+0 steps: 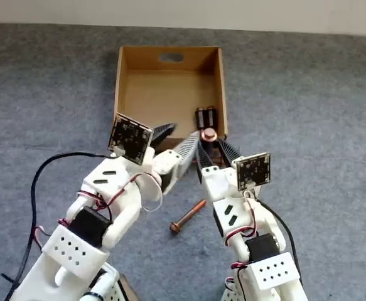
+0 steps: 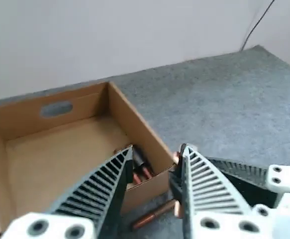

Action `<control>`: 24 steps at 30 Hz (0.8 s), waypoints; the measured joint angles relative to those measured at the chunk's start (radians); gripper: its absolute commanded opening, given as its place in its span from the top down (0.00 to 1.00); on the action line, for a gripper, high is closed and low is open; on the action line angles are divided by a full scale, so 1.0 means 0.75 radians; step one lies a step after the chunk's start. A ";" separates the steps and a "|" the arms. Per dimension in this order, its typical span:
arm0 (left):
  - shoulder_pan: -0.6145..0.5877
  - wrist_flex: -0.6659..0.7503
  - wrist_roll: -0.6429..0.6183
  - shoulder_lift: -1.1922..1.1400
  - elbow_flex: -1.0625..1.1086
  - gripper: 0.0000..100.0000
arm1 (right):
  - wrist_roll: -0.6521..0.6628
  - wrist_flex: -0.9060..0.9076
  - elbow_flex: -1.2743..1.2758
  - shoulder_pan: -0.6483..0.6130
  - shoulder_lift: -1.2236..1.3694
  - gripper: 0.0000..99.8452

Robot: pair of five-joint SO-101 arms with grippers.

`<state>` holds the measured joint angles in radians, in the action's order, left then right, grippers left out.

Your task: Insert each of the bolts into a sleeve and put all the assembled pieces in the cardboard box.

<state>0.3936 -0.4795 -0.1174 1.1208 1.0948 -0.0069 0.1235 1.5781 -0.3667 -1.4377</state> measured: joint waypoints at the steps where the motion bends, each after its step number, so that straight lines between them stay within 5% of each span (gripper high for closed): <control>1: -0.055 0.000 0.000 0.000 0.037 0.94 | 0.000 0.000 0.002 0.000 0.000 0.99; 8: -0.391 0.000 -0.002 0.000 0.213 0.99 | -0.004 0.000 0.002 0.000 0.000 0.99; 17: -0.413 0.168 -0.002 0.000 0.460 0.99 | -0.004 0.000 -0.145 0.235 0.000 0.99; 24: -0.413 0.452 -0.002 0.000 0.657 0.99 | -0.004 0.000 -0.331 0.207 0.008 0.99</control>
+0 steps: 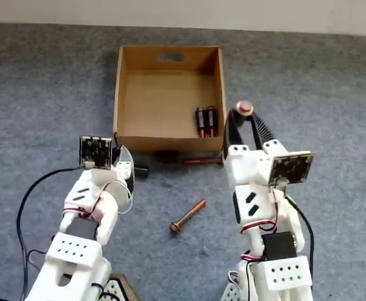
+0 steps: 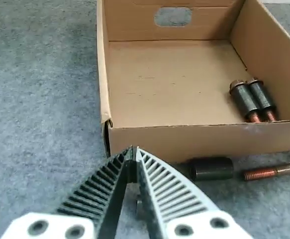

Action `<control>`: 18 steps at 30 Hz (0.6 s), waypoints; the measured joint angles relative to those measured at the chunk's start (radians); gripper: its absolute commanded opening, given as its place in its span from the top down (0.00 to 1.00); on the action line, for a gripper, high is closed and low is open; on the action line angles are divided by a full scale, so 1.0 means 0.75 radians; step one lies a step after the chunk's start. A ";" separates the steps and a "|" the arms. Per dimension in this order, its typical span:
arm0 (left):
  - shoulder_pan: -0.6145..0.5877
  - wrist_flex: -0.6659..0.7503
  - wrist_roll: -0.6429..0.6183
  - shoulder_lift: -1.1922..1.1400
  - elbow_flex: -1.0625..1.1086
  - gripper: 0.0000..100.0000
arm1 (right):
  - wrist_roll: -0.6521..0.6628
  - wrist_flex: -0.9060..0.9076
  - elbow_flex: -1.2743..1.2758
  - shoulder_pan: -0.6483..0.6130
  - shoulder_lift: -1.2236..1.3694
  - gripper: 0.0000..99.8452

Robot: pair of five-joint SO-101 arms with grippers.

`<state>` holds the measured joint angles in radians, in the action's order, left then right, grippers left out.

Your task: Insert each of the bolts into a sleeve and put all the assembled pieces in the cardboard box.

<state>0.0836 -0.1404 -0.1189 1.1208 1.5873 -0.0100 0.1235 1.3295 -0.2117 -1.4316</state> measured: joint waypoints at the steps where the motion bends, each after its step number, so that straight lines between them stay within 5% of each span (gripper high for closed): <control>1: 0.002 0.020 0.000 0.000 0.018 0.99 | 0.000 0.000 -0.033 -0.027 0.018 0.99; 18: 0.061 0.070 0.002 0.000 0.059 0.99 | -0.049 0.532 -1.070 -0.143 1.348 0.99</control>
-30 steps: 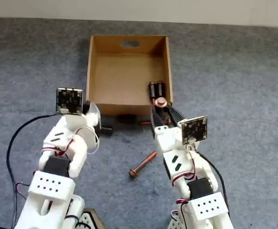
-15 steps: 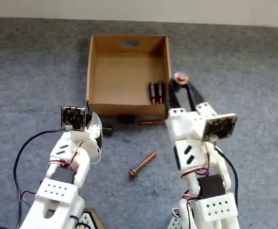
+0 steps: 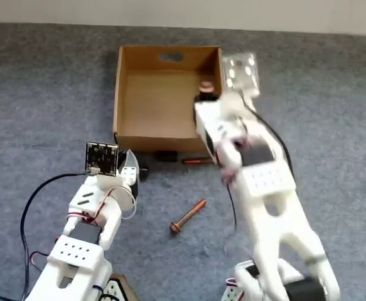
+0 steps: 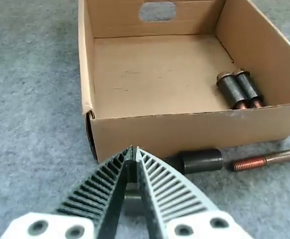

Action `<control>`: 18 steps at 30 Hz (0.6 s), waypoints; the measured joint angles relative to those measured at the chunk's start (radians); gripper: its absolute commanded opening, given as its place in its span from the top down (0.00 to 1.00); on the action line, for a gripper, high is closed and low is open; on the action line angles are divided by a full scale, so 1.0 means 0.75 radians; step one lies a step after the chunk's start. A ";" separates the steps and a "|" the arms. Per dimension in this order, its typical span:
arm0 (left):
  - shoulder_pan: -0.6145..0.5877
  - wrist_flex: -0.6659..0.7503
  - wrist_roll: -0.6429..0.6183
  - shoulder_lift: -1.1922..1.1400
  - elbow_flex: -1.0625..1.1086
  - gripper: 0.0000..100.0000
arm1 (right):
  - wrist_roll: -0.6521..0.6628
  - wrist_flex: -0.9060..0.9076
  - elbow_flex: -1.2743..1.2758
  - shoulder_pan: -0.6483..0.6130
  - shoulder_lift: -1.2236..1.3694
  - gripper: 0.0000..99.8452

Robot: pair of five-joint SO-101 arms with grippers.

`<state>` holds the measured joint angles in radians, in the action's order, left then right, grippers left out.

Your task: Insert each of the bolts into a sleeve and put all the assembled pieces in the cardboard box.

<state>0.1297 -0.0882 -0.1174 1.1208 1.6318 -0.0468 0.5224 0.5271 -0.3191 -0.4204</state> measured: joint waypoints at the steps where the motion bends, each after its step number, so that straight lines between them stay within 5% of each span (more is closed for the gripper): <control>1: 0.000 0.000 0.000 0.000 0.000 0.99 | -0.039 0.000 -0.068 0.000 0.076 0.99; 7: 0.000 0.000 0.000 0.000 0.000 0.99 | -0.252 0.082 -0.436 0.000 0.516 0.99; 18: 0.000 0.000 0.000 0.000 0.000 0.99 | -0.276 0.178 -1.007 0.000 1.209 0.99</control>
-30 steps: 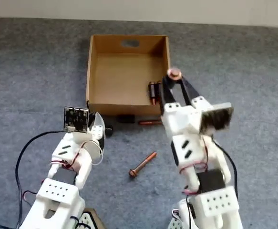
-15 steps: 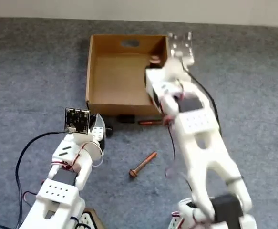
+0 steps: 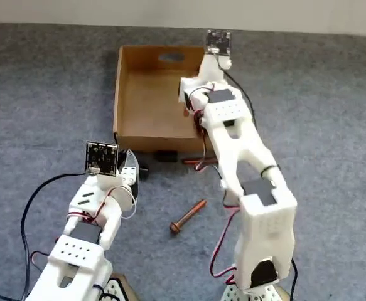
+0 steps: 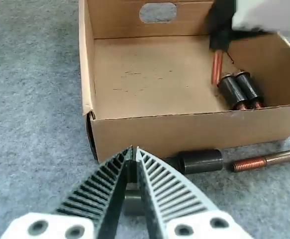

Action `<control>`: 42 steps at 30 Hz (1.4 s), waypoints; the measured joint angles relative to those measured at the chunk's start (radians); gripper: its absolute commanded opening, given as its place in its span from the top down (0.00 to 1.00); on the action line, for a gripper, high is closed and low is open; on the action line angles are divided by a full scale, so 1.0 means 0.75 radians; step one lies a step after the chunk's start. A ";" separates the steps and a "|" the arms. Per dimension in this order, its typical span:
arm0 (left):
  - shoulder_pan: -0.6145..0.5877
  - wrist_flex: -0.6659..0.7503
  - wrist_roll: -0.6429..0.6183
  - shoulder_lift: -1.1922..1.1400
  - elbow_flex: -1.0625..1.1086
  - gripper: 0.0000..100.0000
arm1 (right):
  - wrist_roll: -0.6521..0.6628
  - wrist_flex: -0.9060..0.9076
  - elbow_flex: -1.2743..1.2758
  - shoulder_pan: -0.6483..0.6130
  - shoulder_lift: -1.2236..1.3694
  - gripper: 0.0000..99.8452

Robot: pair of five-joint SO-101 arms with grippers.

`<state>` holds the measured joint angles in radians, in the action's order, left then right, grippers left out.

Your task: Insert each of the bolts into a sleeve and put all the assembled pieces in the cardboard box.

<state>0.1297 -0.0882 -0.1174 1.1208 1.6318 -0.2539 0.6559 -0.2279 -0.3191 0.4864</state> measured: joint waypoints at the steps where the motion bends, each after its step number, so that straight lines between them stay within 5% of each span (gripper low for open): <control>1: 0.000 0.000 0.000 0.000 0.000 0.99 | 0.000 0.047 -0.047 0.000 0.033 0.99; 8: 0.000 0.000 0.000 0.000 0.000 0.99 | -0.002 0.462 -0.446 0.000 0.248 0.99; 23: 0.000 0.000 0.000 0.000 0.000 0.99 | 0.039 0.955 -1.225 -0.100 0.755 0.99; 42: 0.000 0.000 0.000 0.000 0.000 0.99 | 0.184 1.140 -1.430 -0.012 0.857 0.99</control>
<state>0.1297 -0.0882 -0.1174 1.1208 1.6318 -0.1158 1.5106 -1.3004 -0.3284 1.1293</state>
